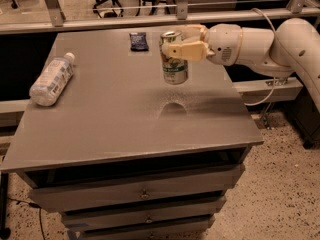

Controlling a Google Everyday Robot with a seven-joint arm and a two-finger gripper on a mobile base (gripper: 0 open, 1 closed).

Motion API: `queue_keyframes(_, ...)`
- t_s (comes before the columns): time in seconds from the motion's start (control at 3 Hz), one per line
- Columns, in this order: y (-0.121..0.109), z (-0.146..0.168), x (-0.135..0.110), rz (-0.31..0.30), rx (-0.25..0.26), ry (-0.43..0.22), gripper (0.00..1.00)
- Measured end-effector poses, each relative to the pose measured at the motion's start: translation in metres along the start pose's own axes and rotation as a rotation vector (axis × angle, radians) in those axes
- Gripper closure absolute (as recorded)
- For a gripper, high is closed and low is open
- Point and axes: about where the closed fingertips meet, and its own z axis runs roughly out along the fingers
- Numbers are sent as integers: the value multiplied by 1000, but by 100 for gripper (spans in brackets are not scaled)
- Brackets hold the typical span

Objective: Place 7up can upright

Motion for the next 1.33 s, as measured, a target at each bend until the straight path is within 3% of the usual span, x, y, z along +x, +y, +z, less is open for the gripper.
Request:
queue_keyframes(0.33, 17, -5, -2, -61, -68, -77, 100)
queue_keyframes(0.67, 36, -10, 4, -110, -115, -106, 100)
queue_keyframes(1.33, 55, -14, 24, -131, -170, -142, 100)
